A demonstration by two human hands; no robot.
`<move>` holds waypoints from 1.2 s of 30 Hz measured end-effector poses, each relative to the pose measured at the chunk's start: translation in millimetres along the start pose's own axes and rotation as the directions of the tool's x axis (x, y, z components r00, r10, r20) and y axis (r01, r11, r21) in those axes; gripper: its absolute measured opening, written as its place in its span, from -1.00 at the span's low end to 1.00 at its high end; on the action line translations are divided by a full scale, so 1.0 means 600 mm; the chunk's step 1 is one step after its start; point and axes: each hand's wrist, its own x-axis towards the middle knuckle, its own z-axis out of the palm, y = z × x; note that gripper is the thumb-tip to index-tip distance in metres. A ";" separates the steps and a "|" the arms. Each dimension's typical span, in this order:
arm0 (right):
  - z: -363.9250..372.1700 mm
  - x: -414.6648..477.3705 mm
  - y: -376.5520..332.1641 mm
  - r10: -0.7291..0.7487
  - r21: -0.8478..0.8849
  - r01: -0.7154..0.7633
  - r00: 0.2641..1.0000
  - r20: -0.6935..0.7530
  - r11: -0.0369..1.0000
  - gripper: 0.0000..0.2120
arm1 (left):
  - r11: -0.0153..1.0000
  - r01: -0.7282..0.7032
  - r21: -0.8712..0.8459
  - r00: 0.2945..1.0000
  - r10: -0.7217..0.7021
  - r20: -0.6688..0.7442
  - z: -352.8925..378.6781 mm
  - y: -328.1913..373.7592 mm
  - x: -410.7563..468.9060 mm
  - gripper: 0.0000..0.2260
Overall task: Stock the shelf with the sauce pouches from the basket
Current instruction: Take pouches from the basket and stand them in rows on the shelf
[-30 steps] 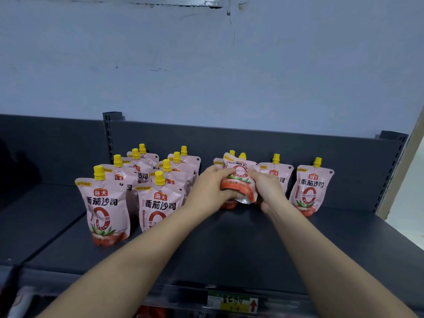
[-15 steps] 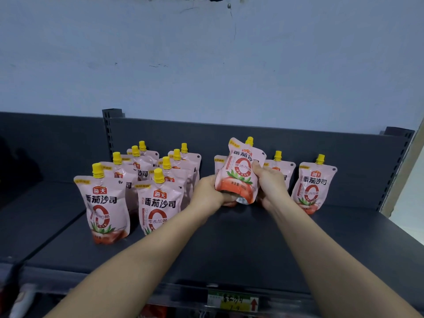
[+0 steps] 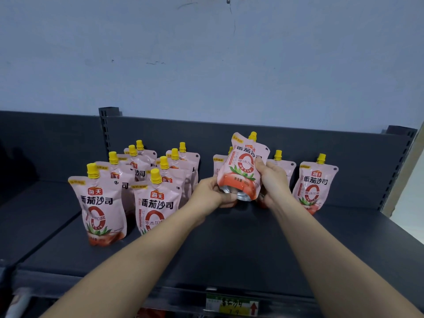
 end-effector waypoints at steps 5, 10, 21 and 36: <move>-0.003 0.000 0.001 0.000 0.001 0.000 1.000 0.001 1.000 -0.85 | 0.999 0.039 0.004 0.999 -0.039 0.013 -0.002 -0.004 0.008 -0.84; -0.003 -0.001 -0.001 -0.006 0.004 0.006 1.000 0.011 1.000 -0.86 | 0.988 -0.007 0.157 0.997 0.018 -0.069 0.009 -0.012 0.009 -0.80; -0.006 -0.012 0.021 -0.133 -0.060 0.135 0.991 0.032 0.989 -0.88 | 0.913 -0.051 0.406 0.998 0.066 -0.023 0.006 0.027 0.002 -0.44; -0.015 -0.003 0.115 -0.172 -0.420 0.245 0.964 0.205 0.874 -0.75 | 0.912 0.098 0.399 0.977 -0.012 -0.212 -0.004 -0.035 0.037 -0.51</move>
